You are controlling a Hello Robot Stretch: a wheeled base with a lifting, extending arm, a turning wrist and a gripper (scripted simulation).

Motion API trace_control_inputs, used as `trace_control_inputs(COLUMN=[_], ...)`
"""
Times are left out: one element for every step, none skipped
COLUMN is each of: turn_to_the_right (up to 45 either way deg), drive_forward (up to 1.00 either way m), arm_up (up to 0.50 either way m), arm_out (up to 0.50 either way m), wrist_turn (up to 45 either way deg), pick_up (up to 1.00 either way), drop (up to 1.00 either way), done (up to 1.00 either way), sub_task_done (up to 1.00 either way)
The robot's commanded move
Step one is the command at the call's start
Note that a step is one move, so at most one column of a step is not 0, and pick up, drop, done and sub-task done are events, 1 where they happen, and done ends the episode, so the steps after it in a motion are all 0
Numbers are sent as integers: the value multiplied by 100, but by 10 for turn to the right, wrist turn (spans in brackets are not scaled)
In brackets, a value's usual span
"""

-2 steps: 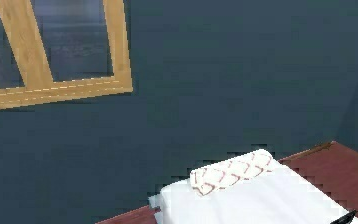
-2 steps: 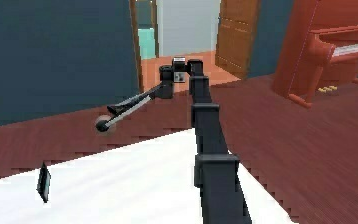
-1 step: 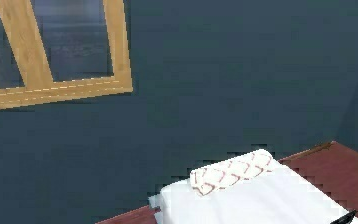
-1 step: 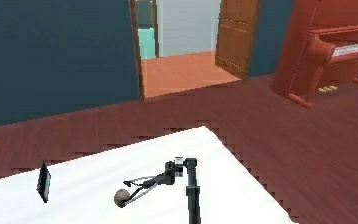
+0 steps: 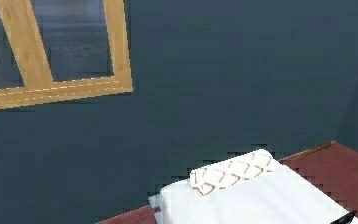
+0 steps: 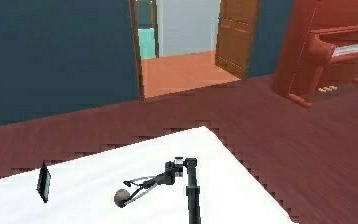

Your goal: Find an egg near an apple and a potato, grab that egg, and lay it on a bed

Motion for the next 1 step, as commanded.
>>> trace_control_inputs(turn_to_the_right=[0], drive_forward=[0], arm_up=[0], arm_out=[0], wrist_turn=[0], pick_up=[0], drop=[100], done=[0], sub_task_done=[0])
